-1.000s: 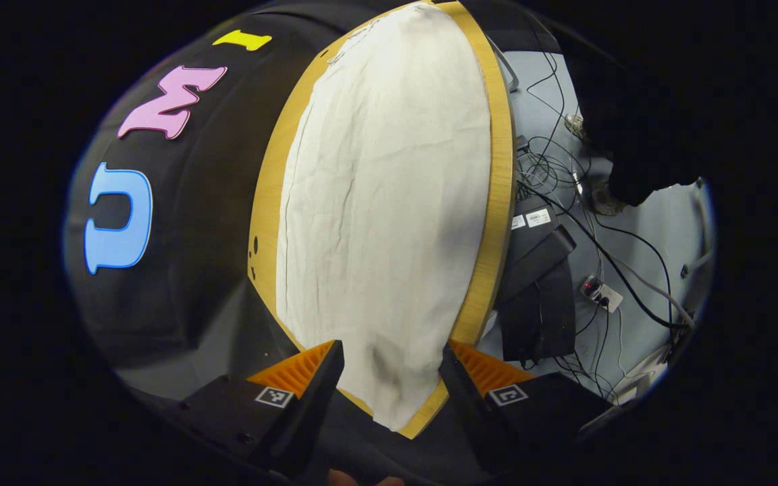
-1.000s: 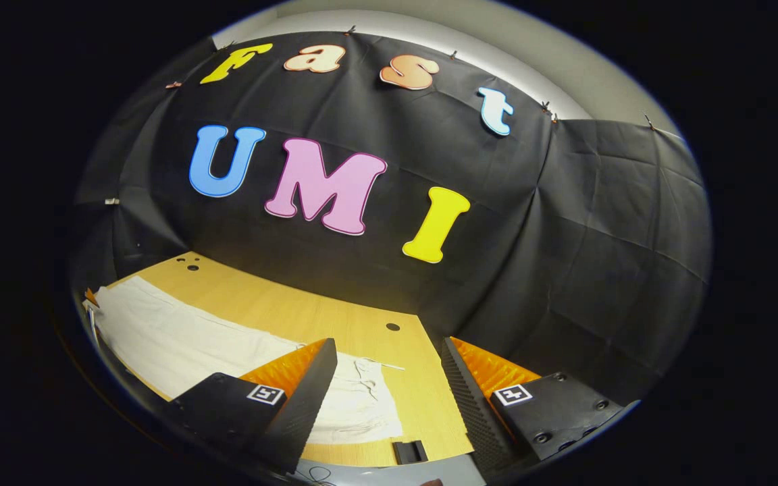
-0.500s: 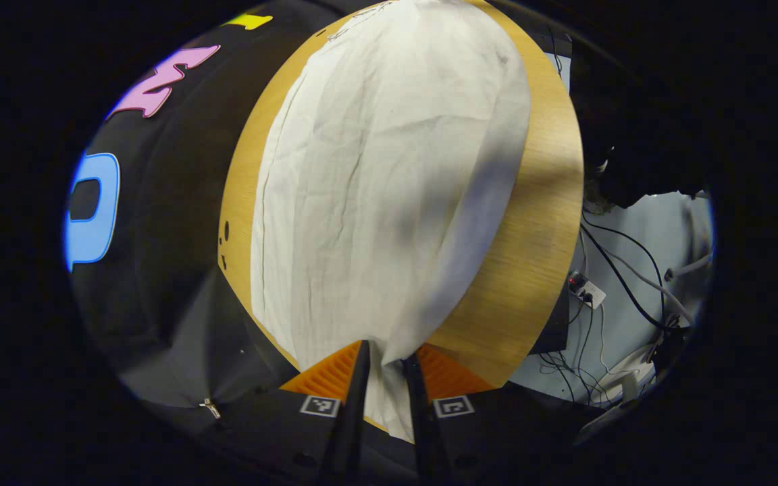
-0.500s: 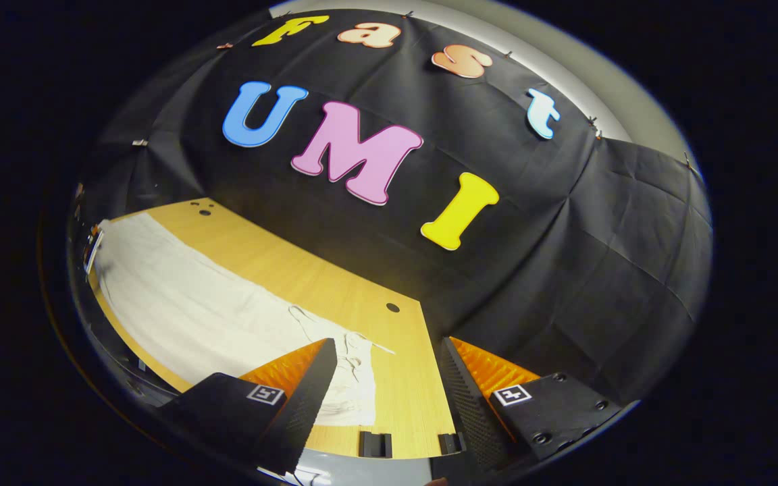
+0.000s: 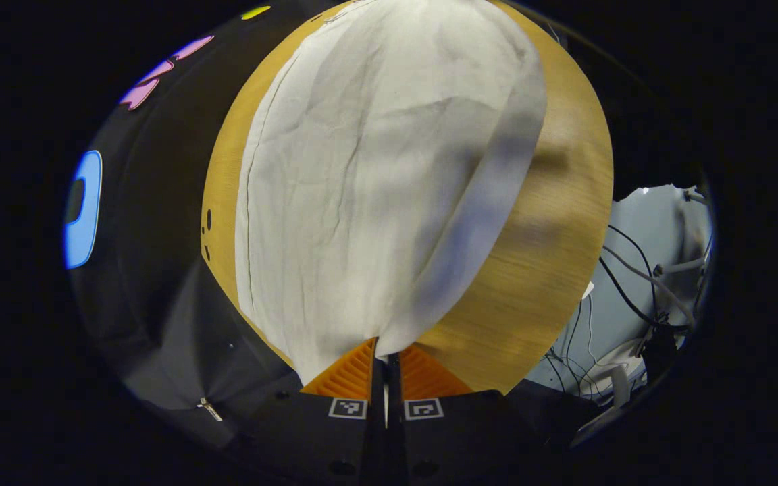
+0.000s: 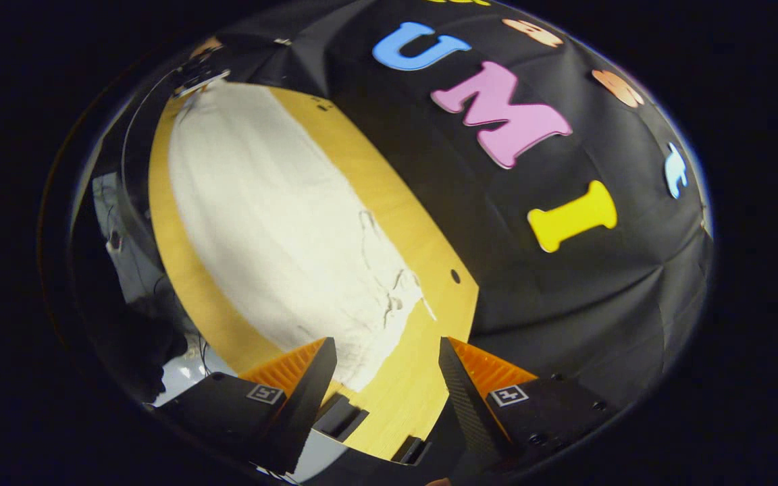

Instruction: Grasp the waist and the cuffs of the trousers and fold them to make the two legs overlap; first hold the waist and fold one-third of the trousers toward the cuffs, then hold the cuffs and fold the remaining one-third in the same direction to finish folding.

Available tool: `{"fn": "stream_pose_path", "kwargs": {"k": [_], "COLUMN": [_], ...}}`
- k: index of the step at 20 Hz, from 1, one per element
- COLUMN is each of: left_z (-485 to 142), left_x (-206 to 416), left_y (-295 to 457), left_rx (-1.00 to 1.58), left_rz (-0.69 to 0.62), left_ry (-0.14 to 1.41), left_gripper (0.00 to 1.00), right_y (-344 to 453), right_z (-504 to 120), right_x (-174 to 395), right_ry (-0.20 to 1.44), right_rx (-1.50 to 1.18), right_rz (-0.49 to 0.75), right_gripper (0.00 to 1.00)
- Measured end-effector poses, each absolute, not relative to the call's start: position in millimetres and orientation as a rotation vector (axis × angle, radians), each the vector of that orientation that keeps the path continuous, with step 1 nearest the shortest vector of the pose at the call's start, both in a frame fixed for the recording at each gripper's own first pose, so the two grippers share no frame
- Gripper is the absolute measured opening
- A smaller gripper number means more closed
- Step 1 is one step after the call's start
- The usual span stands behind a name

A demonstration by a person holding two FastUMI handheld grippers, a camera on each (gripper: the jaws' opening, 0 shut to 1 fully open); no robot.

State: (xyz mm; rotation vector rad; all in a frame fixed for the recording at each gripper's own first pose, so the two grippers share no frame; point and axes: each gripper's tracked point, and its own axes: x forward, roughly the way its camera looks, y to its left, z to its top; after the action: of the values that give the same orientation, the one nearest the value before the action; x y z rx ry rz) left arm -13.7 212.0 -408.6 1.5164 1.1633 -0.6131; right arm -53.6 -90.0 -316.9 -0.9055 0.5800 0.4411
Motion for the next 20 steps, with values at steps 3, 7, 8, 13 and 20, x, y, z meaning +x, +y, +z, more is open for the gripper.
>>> {"fn": "stream_pose_path", "kwargs": {"k": [3,7,8,13,20], "left_z": [-409,-409,-409,-410,-412], "left_x": [-15,-16,-16,-16,-10], "left_y": [211,210,210,209,210], "left_rx": [1.499,1.494,1.489,1.496,1.538], "left_rz": [-0.573,-0.512,-0.493,-0.505,-0.575], "left_ry": [1.210,1.258,1.259,1.273,1.205], "left_gripper": [0.06,0.06,0.06,0.06,0.05], "right_y": [-93,-97,-100,-92,-65], "right_z": [-352,-385,-392,-412,-429], "right_x": [-64,-64,-61,-55,-17], "right_ry": [0.606,0.629,0.635,0.621,0.482], "right_rx": [-0.981,-1.023,-1.032,-1.128,-1.365], "right_rz": [0.575,0.704,0.722,0.833,0.892], "right_gripper": [0.94,0.94,0.94,0.94,0.79]}}
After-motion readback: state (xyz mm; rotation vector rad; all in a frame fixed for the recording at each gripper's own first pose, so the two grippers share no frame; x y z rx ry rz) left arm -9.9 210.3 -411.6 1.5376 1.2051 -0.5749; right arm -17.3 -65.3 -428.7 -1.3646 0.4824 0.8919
